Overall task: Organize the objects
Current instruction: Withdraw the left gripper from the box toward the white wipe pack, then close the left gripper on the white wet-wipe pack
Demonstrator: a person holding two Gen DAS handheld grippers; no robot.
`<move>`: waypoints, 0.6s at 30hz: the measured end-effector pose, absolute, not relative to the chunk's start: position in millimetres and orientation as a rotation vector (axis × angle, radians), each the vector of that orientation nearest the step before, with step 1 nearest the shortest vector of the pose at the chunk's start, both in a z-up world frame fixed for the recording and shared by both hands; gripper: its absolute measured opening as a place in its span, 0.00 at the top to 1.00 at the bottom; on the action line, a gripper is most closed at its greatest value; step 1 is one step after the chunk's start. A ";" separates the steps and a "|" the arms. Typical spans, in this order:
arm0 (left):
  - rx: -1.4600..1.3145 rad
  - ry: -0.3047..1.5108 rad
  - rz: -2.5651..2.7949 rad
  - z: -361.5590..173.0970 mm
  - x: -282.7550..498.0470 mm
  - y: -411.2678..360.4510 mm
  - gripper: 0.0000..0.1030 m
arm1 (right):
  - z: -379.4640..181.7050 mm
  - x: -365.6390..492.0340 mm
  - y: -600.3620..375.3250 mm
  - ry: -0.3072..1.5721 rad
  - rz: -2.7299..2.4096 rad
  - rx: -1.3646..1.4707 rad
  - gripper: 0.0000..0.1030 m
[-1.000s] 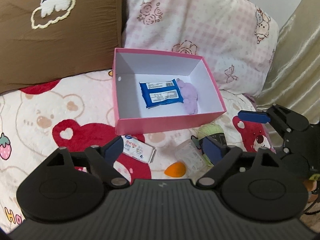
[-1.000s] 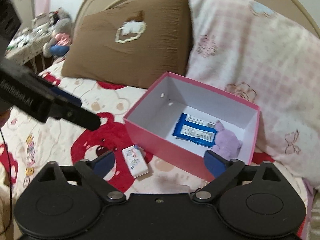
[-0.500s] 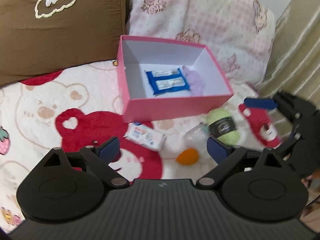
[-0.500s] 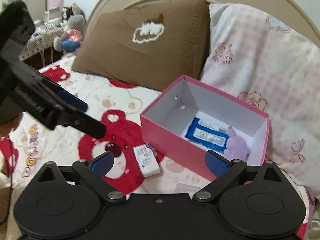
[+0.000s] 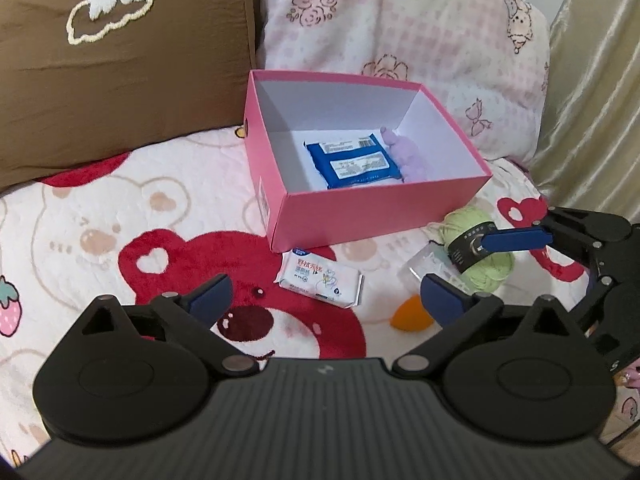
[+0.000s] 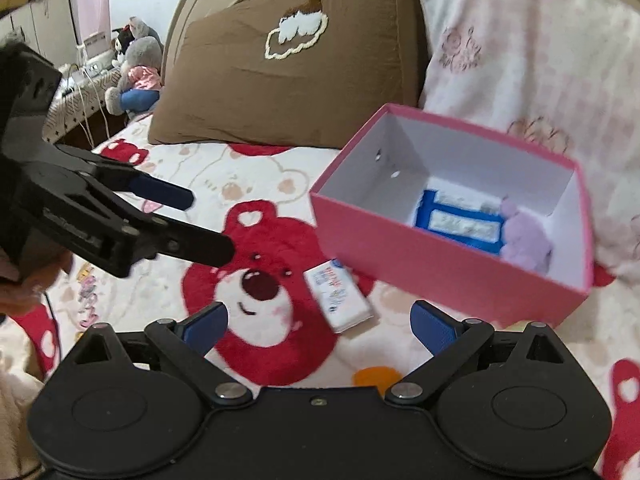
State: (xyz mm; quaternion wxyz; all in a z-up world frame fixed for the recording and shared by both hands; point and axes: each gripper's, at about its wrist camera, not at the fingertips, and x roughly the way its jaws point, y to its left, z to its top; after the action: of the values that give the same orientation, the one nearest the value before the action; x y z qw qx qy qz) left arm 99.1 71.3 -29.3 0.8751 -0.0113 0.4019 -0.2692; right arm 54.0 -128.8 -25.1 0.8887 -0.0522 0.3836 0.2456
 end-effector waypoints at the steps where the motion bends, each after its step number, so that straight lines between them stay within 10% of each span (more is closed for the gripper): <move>1: -0.019 0.838 -0.560 -32.6 99.9 69.9 0.01 | -28.6 54.7 -127.1 0.798 0.507 -0.097 0.03; 18: -0.059 0.855 -0.564 -90.2 124.2 61.2 0.03 | -85.4 68.9 -101.2 0.796 0.544 -0.081 0.04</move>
State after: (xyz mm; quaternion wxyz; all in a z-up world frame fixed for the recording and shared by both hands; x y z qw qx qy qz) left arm 124.2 61.2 -90.2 0.8713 -0.0283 0.4091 -0.2696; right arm 68.9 -101.2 -85.4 0.8852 -0.0387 0.3827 0.2617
